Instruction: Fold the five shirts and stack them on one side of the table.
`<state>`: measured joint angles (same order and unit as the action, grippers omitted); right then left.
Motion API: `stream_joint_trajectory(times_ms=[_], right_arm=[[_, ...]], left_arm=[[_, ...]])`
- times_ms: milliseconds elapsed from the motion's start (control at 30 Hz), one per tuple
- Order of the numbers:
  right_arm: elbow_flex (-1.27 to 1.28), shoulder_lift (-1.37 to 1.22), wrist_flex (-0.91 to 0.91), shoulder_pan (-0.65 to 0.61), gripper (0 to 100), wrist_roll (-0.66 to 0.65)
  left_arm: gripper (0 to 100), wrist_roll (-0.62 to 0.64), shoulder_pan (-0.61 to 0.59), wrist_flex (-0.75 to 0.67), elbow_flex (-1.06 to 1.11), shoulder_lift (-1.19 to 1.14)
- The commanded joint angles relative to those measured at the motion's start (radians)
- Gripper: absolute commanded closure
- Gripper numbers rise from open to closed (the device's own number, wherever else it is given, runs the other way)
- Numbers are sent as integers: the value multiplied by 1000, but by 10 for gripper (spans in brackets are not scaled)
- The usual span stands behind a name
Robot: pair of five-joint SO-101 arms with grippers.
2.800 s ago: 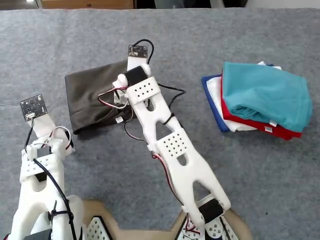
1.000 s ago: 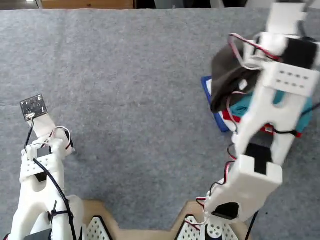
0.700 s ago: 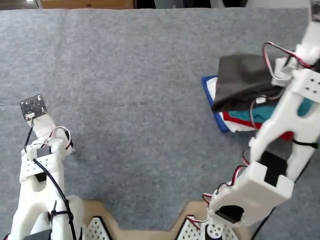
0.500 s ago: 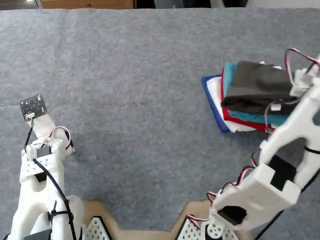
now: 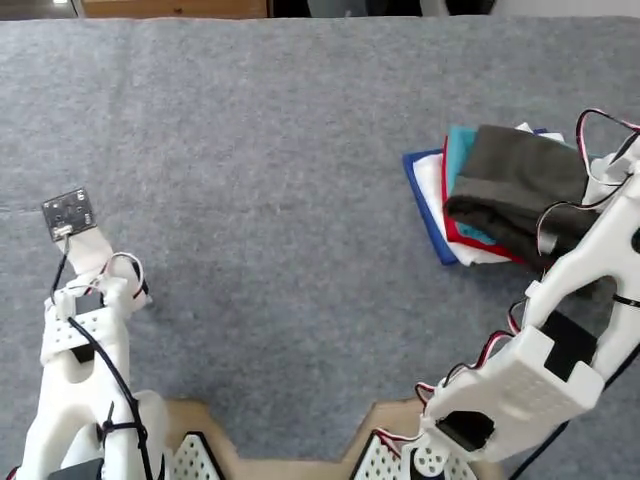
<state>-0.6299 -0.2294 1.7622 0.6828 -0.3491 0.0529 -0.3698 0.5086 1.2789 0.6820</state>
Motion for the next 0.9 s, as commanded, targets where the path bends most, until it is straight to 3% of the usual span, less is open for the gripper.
stream_joint_trajectory(times_ms=[0,133,200,300,533,867], right_arm=[[-48,64,5,15,716,8],[-48,171,5,-18,993,6],[-27,223,5,-31,949,6],[67,318,5,-80,985,3],[605,651,-29,-279,985,-124],[1552,1216,-494,-540,985,-126]], left_arm=[[971,-124,73,-8,-7,28],[971,-172,84,-8,-15,28],[971,-173,81,-6,-10,28],[971,-175,90,71,-21,38],[971,-175,119,370,-61,324],[971,-173,127,425,248,950]])
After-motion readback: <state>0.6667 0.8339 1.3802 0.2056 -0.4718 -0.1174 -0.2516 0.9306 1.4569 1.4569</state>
